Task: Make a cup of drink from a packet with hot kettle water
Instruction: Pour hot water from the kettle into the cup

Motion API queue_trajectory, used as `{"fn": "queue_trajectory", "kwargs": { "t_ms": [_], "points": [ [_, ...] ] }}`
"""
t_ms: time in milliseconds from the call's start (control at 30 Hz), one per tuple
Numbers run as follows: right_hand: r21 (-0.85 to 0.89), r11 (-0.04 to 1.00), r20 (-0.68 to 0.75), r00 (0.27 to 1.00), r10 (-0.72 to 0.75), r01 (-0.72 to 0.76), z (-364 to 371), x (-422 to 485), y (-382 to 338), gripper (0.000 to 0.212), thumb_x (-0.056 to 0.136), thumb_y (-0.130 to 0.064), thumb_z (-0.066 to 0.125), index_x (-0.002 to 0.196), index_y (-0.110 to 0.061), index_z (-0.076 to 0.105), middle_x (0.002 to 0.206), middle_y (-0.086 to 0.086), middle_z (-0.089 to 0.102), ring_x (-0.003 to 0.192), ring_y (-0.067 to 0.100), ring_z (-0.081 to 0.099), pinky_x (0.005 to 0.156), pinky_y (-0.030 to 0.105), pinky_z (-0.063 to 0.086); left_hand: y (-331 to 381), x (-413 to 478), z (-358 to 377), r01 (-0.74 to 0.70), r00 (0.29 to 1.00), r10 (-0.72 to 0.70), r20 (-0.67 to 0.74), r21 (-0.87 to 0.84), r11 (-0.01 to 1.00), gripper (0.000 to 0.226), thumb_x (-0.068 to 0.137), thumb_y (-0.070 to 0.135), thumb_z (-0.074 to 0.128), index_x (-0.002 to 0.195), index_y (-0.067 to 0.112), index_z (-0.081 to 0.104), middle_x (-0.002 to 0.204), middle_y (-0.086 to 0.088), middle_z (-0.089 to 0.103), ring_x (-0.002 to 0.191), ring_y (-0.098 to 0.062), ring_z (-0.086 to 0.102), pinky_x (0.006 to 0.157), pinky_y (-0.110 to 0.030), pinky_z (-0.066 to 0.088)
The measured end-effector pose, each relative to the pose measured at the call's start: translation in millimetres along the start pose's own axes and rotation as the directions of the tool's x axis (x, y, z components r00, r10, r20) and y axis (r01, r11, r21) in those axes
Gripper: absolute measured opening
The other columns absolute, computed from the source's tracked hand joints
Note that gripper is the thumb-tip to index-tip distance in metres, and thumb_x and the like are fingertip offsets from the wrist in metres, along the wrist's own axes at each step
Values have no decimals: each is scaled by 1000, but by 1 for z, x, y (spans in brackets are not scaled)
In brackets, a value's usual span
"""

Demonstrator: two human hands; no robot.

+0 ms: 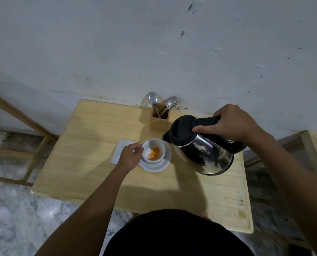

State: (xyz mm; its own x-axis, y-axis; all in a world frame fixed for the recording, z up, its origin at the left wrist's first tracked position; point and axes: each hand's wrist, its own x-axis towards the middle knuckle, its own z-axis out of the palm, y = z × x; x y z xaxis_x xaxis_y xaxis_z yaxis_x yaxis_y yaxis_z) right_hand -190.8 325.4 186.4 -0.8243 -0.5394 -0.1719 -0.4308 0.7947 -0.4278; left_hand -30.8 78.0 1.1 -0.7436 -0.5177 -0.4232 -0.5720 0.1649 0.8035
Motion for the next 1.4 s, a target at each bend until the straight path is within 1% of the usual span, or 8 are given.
{"fn": "queue_trajectory", "kwargs": {
  "t_ms": [233,367,433,667,800,1133,1267,1400],
  "points": [
    [-134,991,50,999,15,-8,4,3,-30,74,55,-79,71,45,-12,41,41,-1,36,43,18,41,47,27,29,-7,6,-5,-10,999,11,49,-5,1000,27,93,24,57,115,11,65,117,-13,66,92,-29,64,71,-27,46],
    [-236,972,68,997,23,-6,9,5,-39,75,53,-84,66,52,-10,52,47,1,47,49,19,52,50,27,36,-8,7,-6,-20,998,20,67,8,1000,27,93,23,56,115,10,66,112,-15,67,82,-22,60,65,-23,45],
    [-259,966,67,998,17,1,10,7,-42,77,52,-86,64,53,-10,54,48,1,50,51,19,54,51,27,38,-7,8,-6,-32,997,31,70,4,999,26,93,22,56,113,10,66,112,-14,67,82,-22,60,70,-26,46],
    [-304,953,102,994,29,4,9,10,-50,77,53,-86,63,54,-10,51,49,0,47,49,17,49,50,27,36,-8,8,-8,-40,996,41,84,-11,999,27,94,23,56,115,11,65,118,-9,64,89,-27,62,77,-31,46],
    [-324,946,115,993,33,6,8,10,-52,76,55,-85,64,54,-10,49,50,0,46,49,17,48,50,27,34,-8,8,-8,-49,995,50,85,-9,999,28,94,23,56,117,10,65,122,-9,63,103,-36,63,83,-34,48],
    [-324,946,108,993,37,0,5,7,-46,77,55,-86,63,52,-11,45,47,-1,41,46,16,43,50,28,33,-8,7,-6,-48,997,48,57,0,999,24,94,22,56,112,10,67,111,-11,66,81,-23,60,69,-26,45],
    [-320,947,105,994,38,-3,4,6,-44,77,55,-86,64,53,-10,48,49,0,43,48,17,45,50,28,34,-9,8,-6,-47,997,46,54,15,999,24,94,23,56,111,11,67,112,-12,67,84,-24,61,75,-31,46],
    [-321,947,112,993,43,-4,3,6,-42,77,55,-86,63,55,-10,51,50,0,46,49,17,47,51,27,35,-8,8,-5,-42,998,41,49,19,999,24,94,23,56,111,11,68,113,-11,67,83,-24,62,71,-30,46]
  ]
}}
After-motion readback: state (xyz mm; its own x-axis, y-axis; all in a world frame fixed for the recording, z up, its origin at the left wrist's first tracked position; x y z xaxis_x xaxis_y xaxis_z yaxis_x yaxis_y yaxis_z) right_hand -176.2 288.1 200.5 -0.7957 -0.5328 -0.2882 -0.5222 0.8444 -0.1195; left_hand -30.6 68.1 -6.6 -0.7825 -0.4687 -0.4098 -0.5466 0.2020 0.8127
